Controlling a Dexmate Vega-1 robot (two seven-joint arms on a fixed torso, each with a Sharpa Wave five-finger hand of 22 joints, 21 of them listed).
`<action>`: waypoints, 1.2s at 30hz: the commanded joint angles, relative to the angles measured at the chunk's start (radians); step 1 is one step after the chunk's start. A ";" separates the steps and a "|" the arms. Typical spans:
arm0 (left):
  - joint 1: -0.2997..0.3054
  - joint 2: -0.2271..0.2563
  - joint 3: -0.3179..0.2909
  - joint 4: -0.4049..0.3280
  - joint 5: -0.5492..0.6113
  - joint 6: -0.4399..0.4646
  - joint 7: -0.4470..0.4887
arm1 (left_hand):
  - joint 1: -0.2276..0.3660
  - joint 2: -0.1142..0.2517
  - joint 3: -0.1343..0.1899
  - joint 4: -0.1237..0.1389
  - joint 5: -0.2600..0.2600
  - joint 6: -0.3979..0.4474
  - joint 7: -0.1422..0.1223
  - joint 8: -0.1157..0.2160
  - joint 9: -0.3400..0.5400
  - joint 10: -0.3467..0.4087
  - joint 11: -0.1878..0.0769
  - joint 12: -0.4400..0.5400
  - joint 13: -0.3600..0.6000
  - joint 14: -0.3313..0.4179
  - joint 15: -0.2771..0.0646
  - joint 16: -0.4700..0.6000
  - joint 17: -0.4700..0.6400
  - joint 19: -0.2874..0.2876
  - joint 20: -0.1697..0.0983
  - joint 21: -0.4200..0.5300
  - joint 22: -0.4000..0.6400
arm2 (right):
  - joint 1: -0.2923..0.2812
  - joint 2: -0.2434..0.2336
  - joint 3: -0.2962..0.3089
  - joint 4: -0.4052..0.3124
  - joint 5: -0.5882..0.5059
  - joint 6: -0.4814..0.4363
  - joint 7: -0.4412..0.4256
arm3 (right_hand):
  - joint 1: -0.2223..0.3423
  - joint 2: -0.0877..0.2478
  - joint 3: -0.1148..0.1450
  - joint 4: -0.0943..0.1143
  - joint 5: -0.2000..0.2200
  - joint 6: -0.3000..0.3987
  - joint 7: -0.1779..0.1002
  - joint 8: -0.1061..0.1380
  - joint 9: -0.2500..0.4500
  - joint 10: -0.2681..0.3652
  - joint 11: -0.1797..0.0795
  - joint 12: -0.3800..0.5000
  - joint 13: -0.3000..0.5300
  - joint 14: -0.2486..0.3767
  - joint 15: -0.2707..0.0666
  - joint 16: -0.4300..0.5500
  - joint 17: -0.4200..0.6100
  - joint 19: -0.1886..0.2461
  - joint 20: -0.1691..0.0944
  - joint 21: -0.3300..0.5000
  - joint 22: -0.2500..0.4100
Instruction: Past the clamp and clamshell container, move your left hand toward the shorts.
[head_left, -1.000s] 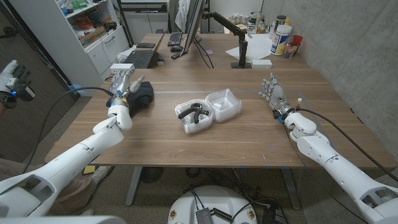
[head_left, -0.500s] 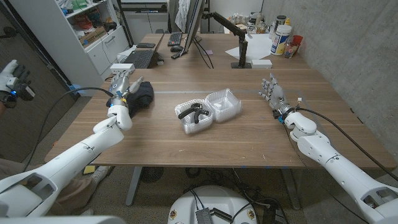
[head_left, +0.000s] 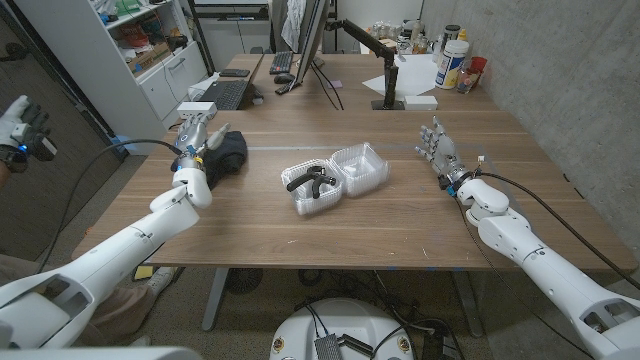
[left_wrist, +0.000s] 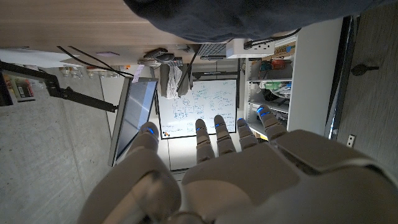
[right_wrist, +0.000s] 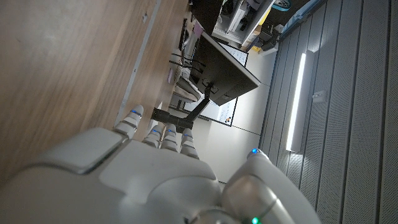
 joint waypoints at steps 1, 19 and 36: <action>-0.022 -0.007 0.014 0.027 -0.006 -0.009 -0.008 | 0.004 0.003 0.003 -0.008 0.000 0.003 0.002 -0.001 0.006 0.007 0.000 -0.004 0.004 0.001 0.008 -0.001 0.002 0.005 0.001 -0.002 0.002 | 0.008 0.003 -0.004 0.011 0.000 -0.001 0.006 | -0.002 0.008 0.000 0.001 0.001 0.010 -0.001 0.003 0.003 0.002 0.003 0.006 0.003 -0.007 -0.005 -0.001 0.003 0.006 0.002 -0.005 0.004; -0.046 -0.015 0.030 0.086 -0.026 -0.041 -0.022 | 0.004 0.004 0.003 -0.009 0.000 0.009 0.002 0.000 0.006 0.007 0.000 -0.006 0.004 0.000 0.007 -0.002 0.002 0.006 0.001 -0.005 0.002 | 0.012 0.009 -0.007 0.009 -0.001 -0.010 -0.003 | -0.002 0.010 -0.002 0.000 0.000 0.012 -0.001 0.003 0.003 0.003 0.003 0.006 0.003 -0.007 -0.005 -0.001 0.003 0.008 0.002 -0.011 0.004; -0.054 -0.010 0.048 0.112 -0.028 -0.044 -0.038 | 0.005 0.005 0.003 -0.010 0.000 0.009 0.002 -0.001 0.006 0.009 -0.001 -0.007 0.004 0.001 0.007 -0.002 0.002 0.007 0.001 -0.006 0.002 | 0.012 0.012 -0.009 0.014 -0.005 -0.004 -0.005 | -0.002 0.012 -0.004 -0.001 0.000 0.028 -0.010 0.008 0.003 0.004 0.002 0.006 0.003 -0.009 -0.007 -0.001 0.003 0.011 0.002 -0.018 0.004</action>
